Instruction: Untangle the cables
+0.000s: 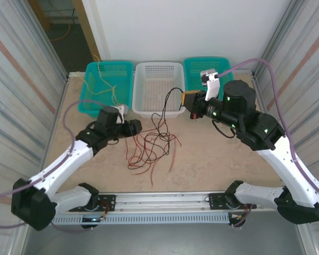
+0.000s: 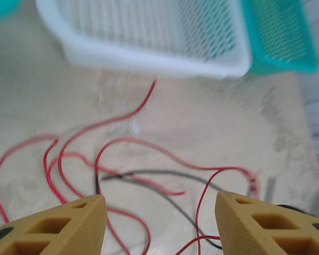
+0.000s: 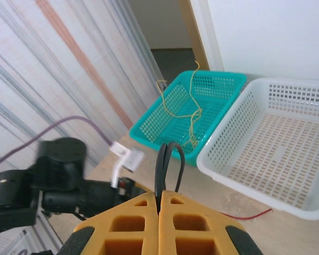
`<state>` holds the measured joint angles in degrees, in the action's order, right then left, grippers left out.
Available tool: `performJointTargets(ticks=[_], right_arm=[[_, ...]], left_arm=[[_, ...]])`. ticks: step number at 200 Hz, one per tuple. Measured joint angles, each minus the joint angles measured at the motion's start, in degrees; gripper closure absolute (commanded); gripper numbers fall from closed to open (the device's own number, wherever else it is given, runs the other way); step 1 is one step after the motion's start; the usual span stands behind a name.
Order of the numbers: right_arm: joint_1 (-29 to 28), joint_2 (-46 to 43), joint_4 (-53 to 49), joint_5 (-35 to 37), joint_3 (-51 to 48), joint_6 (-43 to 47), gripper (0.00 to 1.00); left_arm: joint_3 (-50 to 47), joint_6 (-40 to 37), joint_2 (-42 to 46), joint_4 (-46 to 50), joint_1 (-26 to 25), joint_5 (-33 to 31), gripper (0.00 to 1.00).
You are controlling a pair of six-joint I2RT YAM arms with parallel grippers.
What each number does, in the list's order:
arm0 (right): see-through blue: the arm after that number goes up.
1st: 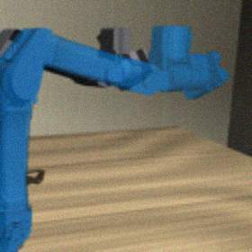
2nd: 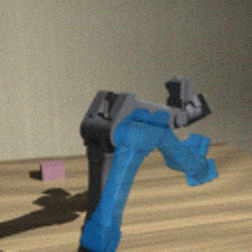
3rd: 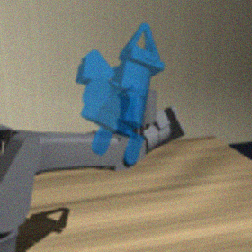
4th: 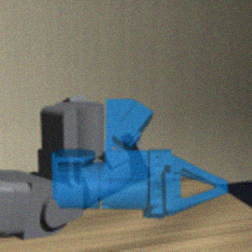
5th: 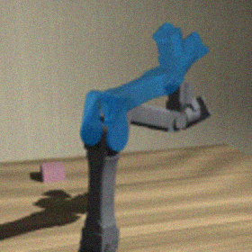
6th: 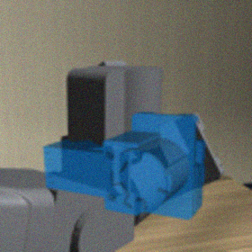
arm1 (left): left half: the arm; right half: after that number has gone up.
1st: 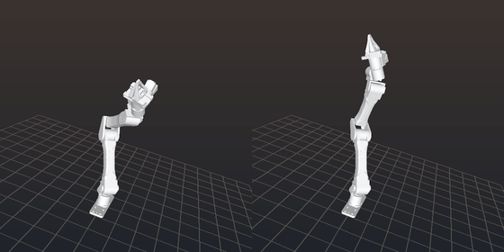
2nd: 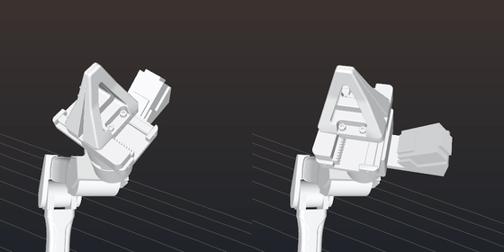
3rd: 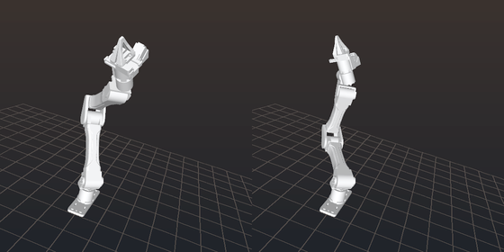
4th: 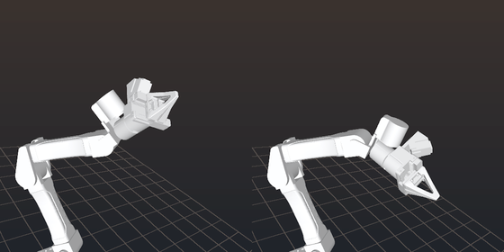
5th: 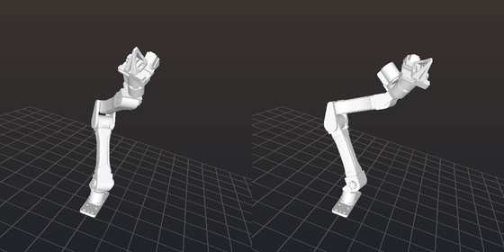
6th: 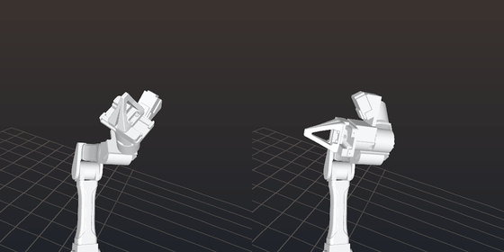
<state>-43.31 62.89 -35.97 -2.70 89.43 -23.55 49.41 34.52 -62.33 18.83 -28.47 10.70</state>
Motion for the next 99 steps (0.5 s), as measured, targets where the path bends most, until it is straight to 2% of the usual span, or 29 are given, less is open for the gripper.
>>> performJointTargets(ticks=[28, 53, 99], right_arm=[[0.3, 0.1, 0.0, -1.5, 0.0, -0.5, 0.99], [0.3, 0.1, 0.4, -3.0, -0.4, -1.6, 0.98], [0.3, 1.6, 1.3, -5.3, -0.7, -3.1, 0.98]], left_arm=[[5.2, -2.5, 4.7, -0.2, 1.0, 2.8, 0.35], [8.4, -5.5, 6.0, -3.7, -1.4, 8.3, 0.36], [13.0, -9.7, -2.0, -8.4, -8.1, 16.6, 0.41]])
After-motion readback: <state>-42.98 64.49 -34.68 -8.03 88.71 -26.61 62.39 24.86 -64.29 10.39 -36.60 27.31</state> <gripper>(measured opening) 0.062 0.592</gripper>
